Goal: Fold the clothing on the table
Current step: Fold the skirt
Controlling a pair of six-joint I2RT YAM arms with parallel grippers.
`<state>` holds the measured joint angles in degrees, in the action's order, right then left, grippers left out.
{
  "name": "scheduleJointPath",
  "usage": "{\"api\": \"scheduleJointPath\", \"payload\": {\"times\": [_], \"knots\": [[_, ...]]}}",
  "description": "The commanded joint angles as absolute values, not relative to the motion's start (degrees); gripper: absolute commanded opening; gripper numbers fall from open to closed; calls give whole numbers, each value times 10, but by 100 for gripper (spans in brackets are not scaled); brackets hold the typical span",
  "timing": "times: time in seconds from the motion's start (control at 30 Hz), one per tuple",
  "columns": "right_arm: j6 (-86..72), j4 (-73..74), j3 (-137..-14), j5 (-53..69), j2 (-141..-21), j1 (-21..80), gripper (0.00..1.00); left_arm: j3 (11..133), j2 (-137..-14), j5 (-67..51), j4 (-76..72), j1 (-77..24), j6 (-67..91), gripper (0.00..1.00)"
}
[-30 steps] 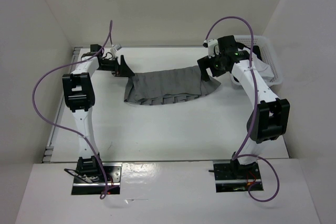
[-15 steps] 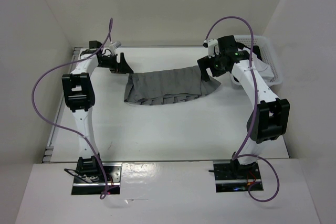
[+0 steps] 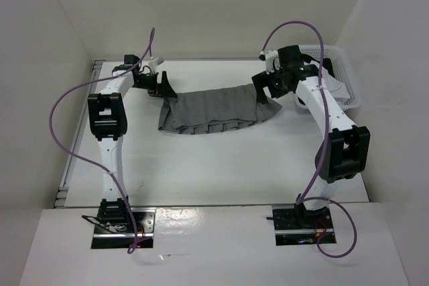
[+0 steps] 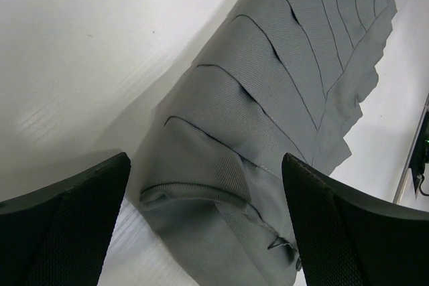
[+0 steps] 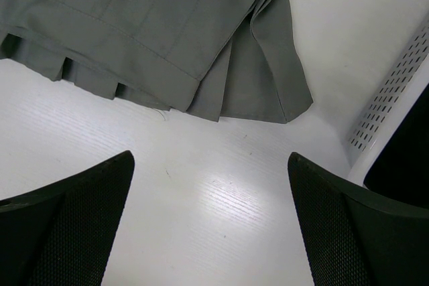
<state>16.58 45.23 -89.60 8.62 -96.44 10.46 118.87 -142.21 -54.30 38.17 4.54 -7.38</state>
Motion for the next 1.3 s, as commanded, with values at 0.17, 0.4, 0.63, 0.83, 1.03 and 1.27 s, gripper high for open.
{"api": "scheduleJointPath", "payload": {"times": [0.17,0.4,0.63,0.83,1.03,1.27], "knots": [[167,450,-913,87,-965,102,99,1207,-1437,-536,395,44,-90,96],[167,450,-918,87,-970,102,99,1191,-1437,-536,400,44,-101,84],[167,450,-918,87,-970,102,99,1185,-1448,-547,405,44,-101,72],[167,455,-918,87,-970,102,99,1179,-1453,-552,405,44,-101,58],[167,455,-908,87,-970,102,99,1169,-1458,-547,400,44,-101,14],[167,437,-900,118,-999,95,99,1118,-1428,-534,395,54,-106,0]]}}
